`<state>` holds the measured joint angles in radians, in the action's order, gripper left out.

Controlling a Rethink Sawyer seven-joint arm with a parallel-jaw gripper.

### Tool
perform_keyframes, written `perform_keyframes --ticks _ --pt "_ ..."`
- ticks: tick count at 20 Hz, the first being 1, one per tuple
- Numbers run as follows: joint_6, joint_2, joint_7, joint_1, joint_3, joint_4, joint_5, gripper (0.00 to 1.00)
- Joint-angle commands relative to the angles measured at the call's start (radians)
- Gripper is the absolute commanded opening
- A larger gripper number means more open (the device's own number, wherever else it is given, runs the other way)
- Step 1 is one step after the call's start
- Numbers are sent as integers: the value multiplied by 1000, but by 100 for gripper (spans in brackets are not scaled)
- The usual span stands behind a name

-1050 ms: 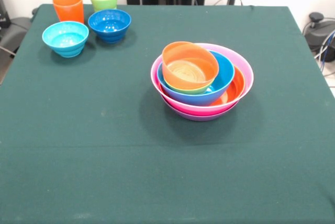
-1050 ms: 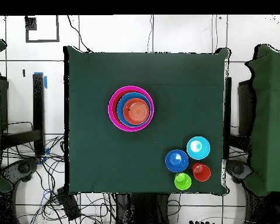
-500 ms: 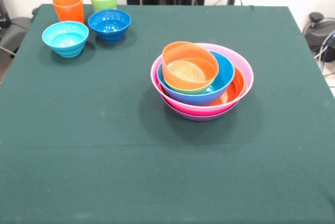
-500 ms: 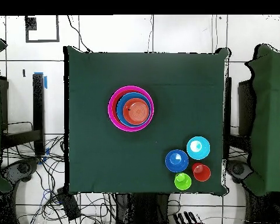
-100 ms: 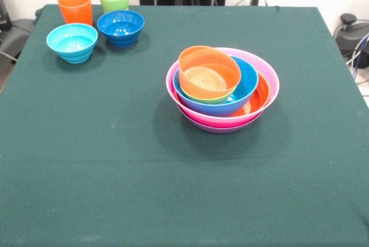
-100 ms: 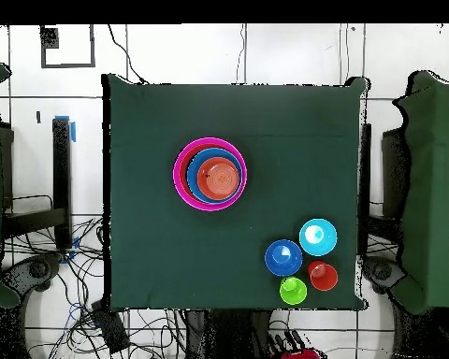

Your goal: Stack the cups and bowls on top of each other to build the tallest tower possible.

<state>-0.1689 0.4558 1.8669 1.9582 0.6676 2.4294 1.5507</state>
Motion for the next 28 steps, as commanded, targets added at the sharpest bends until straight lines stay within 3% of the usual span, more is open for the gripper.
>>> perform_keyframes --ticks 1,7,10,12,17,21,28 --pt "-148 -97 -154 -101 -184 -250 46 100" --pt "-87 -188 -249 -85 -236 -316 16 100" --pt "23 -213 -223 -93 -252 -312 60 100" --pt "108 -208 -127 -151 -282 -323 136 100" --pt "210 -163 13 -247 -325 -338 231 100" --pt "259 -136 78 -305 -345 -351 254 100" --pt "356 -150 241 -404 -451 -387 275 100"
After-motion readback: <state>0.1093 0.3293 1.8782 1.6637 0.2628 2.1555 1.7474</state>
